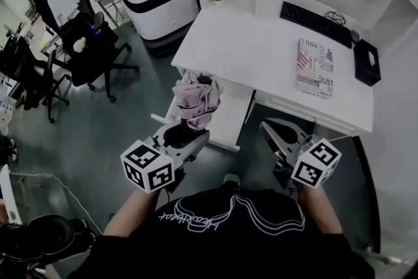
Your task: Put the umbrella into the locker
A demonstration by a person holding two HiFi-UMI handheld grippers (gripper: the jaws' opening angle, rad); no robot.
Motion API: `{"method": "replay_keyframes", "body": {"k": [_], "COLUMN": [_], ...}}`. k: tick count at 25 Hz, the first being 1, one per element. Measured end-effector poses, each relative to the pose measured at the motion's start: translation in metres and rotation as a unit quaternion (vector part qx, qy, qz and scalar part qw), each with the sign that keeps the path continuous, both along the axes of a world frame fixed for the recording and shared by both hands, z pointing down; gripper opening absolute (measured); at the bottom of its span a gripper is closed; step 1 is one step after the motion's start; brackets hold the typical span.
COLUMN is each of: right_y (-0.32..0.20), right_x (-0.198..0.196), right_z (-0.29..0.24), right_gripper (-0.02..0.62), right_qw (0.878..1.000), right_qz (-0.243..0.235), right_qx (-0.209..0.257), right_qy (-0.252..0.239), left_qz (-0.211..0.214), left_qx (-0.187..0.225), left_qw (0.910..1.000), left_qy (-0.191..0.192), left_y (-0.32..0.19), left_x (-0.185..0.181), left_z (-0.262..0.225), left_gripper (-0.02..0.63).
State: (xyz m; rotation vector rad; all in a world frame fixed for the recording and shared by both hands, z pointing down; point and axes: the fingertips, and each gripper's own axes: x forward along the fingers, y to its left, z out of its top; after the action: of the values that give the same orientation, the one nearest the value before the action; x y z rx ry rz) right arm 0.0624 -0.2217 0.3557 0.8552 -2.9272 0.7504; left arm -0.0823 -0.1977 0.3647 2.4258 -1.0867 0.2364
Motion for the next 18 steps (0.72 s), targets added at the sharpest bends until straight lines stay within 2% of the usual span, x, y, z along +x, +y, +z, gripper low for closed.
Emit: {"method": "replay_keyframes", "body": {"k": [2, 5, 11, 15, 18], "right_y": [-0.011, -0.021, -0.039, -0.052, -0.063], "right_x": [0.005, 0.010, 0.023, 0.032, 0.036], "right_z": [0.002, 0.005, 0.008, 0.015, 0.017], "right_gripper": [0.003, 0.003, 0.003, 0.003, 0.003], "right_qw": [1.000, 1.000, 0.999, 0.997, 0.994], "right_qz": [0.001, 0.005, 0.043, 0.074, 0.104], "right_qx": [-0.001, -0.002, -0.015, -0.028, -0.037], "right_qy": [-0.001, -0.003, -0.012, -0.005, -0.010], "left_qz": [0.002, 0.009, 0.049, 0.090, 0.131], "left_qx": [0.004, 0.013, 0.011, -0.023, -0.031], "left_qw": [0.9997, 0.9965, 0.9795, 0.9704, 0.9577], "left_qy": [-0.025, -0.082, -0.195, -0.223, -0.255], "left_y": [-0.011, -0.026, -0.056, -0.073, -0.089], "left_x": [0.002, -0.001, -0.013, -0.014, -0.016], "left_z": [0.004, 0.014, 0.042, 0.073, 0.097], "left_gripper": [0.209, 0.209, 0.209, 0.209, 0.209]}}
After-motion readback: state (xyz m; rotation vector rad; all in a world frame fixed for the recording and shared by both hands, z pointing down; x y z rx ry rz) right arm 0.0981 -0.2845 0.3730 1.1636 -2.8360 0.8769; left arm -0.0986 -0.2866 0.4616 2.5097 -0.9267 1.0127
